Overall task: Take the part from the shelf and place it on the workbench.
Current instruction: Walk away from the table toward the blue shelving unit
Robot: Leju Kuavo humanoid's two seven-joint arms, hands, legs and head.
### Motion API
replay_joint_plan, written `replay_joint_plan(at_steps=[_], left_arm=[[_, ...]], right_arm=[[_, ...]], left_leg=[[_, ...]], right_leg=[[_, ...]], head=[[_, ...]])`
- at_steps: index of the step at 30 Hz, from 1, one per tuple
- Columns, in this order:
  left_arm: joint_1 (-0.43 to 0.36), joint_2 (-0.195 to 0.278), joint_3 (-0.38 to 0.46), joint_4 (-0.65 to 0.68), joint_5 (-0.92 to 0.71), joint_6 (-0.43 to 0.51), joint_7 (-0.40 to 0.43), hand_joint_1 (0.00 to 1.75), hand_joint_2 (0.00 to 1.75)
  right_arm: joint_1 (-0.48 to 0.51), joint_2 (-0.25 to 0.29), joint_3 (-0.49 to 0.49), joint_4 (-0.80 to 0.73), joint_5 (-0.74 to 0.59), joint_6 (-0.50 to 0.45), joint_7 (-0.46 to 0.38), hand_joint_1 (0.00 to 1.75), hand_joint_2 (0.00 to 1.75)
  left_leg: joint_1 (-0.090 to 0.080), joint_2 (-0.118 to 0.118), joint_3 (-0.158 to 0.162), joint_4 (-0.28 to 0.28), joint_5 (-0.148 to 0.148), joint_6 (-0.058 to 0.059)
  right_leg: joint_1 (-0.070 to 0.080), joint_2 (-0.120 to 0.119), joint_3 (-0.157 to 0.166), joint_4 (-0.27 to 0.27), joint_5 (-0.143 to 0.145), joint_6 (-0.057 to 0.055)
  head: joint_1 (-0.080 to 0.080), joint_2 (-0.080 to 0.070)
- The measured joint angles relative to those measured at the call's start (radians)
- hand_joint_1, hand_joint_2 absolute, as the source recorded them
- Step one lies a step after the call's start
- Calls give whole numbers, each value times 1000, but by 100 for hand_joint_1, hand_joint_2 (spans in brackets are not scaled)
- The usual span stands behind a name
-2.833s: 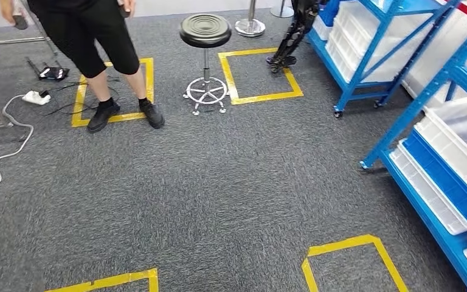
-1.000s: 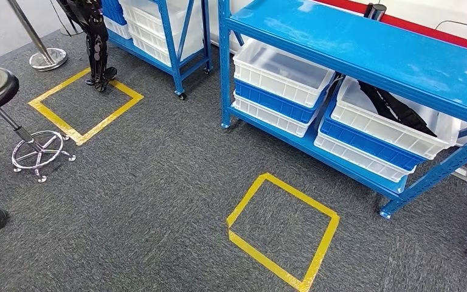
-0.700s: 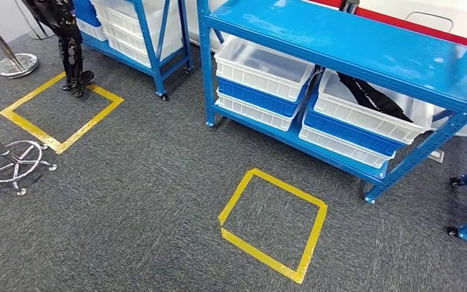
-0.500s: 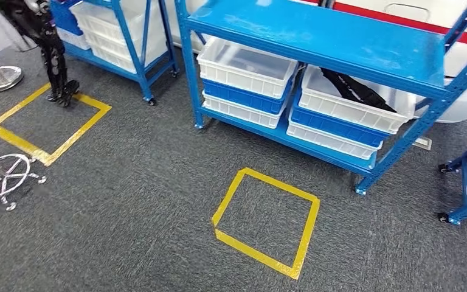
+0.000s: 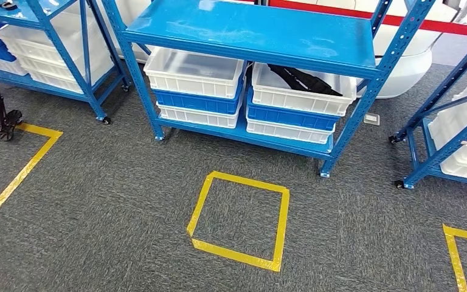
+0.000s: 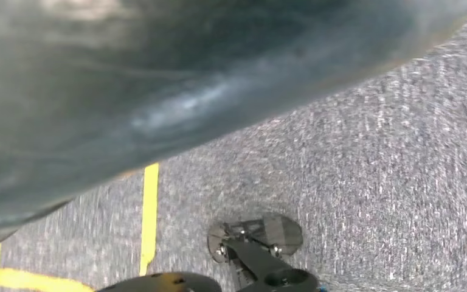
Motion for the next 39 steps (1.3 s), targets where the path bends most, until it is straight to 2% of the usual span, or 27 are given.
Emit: replay_joint_plan(at_steps=[3,4,5,7,9,10,11,13,14,15,16,18,19,20,24,29,39], left_arm=[[-2,0,0,0,1,0,1,0,0],[-2,0,0,0,1,1,1,0,0],[-2,0,0,0,1,1,1,0,0],[-1,1,1,0,1,2,1,0,0],[0,1,1,0,1,3,1,0,0],[0,1,1,0,1,3,1,0,0],[0,1,1,0,1,3,0,0,0],[0,0,1,0,0,3,0,0,0],[0,0,1,0,0,3,0,0,0],[0,1,1,0,0,3,0,0,0],[0,1,1,0,0,3,0,0,0],[0,2,1,0,0,3,-1,0,0],[0,2,1,0,0,3,-1,0,0],[0,2,1,0,0,3,-1,0,0],[0,2,1,0,0,-2,-4,0,0],[0,2,4,0,3,-11,-10,0,0],[0,3,12,0,6,-19,-9,0,0]], right_arm=[[5,0,0,0,0,0,2,0,0],[8,-1,0,0,1,0,2,0,0],[9,-1,0,0,4,-1,3,0,0],[7,-1,2,0,18,-4,2,0,0],[4,-1,6,0,35,-8,-1,0,0],[4,-2,8,0,41,-9,-3,0,0],[5,-2,10,0,44,-11,-4,0,0],[6,-5,13,0,47,-13,-5,0,0],[5,-6,14,0,48,-14,-6,0,0],[4,-6,15,0,48,-14,-7,0,0],[3,-6,16,0,48,-15,-7,0,0],[3,-6,19,0,48,-15,-7,0,0],[3,-6,21,0,49,-15,-8,0,0],[4,-6,23,0,51,-15,-8,0,0],[4,-6,32,0,69,-16,-8,0,0],[4,-7,45,0,82,-15,-5,0,0],[4,-7,56,1,90,-13,-4,0,0]], left_leg=[[-6,20,4,-7,1,15],[-6,31,8,-11,4,23],[-5,41,11,-15,7,31],[-5,62,14,-19,9,41],[-7,82,12,-19,8,44],[-8,90,12,-19,7,44],[-7,94,12,-18,6,43],[-6,99,16,-18,3,39],[-8,99,18,-18,1,35],[-11,100,19,-17,-2,30],[-14,99,20,-16,-4,32],[-17,99,21,-16,-5,42],[-17,98,23,-17,-4,48],[-17,99,24,-20,-3,50],[-15,100,30,-30,1,41],[-14,100,30,-34,3,18],[-22,100,31,-34,4,18]], right_leg=[[-3,19,-11,-3,5,15],[-3,5,-18,3,2,19],[-1,-19,-32,25,-9,20],[1,-78,-86,130,-57,14],[-2,-96,-149,257,-104,13],[-4,-98,-161,284,-109,18],[-6,-99,-150,267,-99,26],[-8,-107,-76,134,-51,43],[-7,-112,-37,66,-30,46],[-6,-116,-9,19,-16,43],[-5,-118,4,-3,-10,38],[-5,-115,7,-6,-7,31],[-4,-114,8,-7,-7,31],[-3,-113,8,-7,-7,30],[0,-111,8,-6,-8,26],[1,-111,8,-5,-8,24],[-5,-111,9,-5,-7,22]], head=[[-1,0],[-1,0],[3,0],[8,0],[10,0],[11,0],[11,0],[12,0],[13,0],[13,0],[13,0],[11,0],[11,0],[11,0],[11,0],[12,0],[12,0]])
